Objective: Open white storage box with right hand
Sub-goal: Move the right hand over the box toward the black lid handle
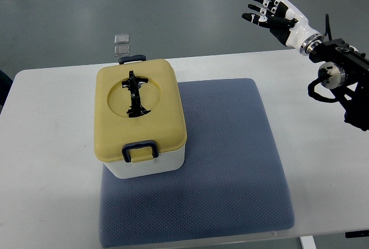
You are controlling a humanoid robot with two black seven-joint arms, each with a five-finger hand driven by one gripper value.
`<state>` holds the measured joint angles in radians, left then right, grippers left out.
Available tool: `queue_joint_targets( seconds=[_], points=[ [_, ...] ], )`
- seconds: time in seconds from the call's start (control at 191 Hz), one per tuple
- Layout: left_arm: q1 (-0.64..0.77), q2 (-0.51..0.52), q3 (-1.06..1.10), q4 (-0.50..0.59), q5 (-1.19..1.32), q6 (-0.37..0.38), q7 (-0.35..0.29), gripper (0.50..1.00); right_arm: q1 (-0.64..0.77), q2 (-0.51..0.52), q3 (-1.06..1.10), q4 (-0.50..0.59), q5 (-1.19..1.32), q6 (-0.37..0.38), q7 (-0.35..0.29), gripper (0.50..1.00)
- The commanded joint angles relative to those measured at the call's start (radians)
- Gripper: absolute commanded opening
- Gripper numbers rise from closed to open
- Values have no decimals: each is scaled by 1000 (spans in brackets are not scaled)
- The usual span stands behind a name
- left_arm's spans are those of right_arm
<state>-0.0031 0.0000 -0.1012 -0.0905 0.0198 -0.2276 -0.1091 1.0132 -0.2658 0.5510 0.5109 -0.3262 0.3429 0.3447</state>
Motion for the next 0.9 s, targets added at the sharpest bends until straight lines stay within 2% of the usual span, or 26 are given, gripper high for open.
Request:
queue_joint_targets(
  seconds=[0.0,0.183,0.272,0.34,0.392,0.481,0.721,0.815,0.894],
  points=[
    [0,0,0,0,0,1,0,1000,65,-4,-120,0,1,67,50,919],
    [0,0,0,0,0,-1,0,1000,226,-55,-359,5,-10,188,155,919],
    [0,0,0,0,0,-1,0,1000,360,-55,-546,8,-17,249,195,919],
    [0,0,0,0,0,1,0,1000,456,-47,-669,12,-20,268,234,917],
    [0,0,0,0,0,1,0,1000,527,-41,-767,15,-22,268,266,917],
    [0,0,0,0,0,-1,0,1000,631,-29,-887,41,-40,268,266,917],
    [0,0,0,0,0,1,0,1000,774,73,-959,133,-254,263,266,917],
    [0,0,0,0,0,1,0,1000,803,123,-977,136,-358,228,266,915],
    [0,0,0,0,0,1,0,1000,821,172,-993,138,-431,163,266,915]
  ],
)
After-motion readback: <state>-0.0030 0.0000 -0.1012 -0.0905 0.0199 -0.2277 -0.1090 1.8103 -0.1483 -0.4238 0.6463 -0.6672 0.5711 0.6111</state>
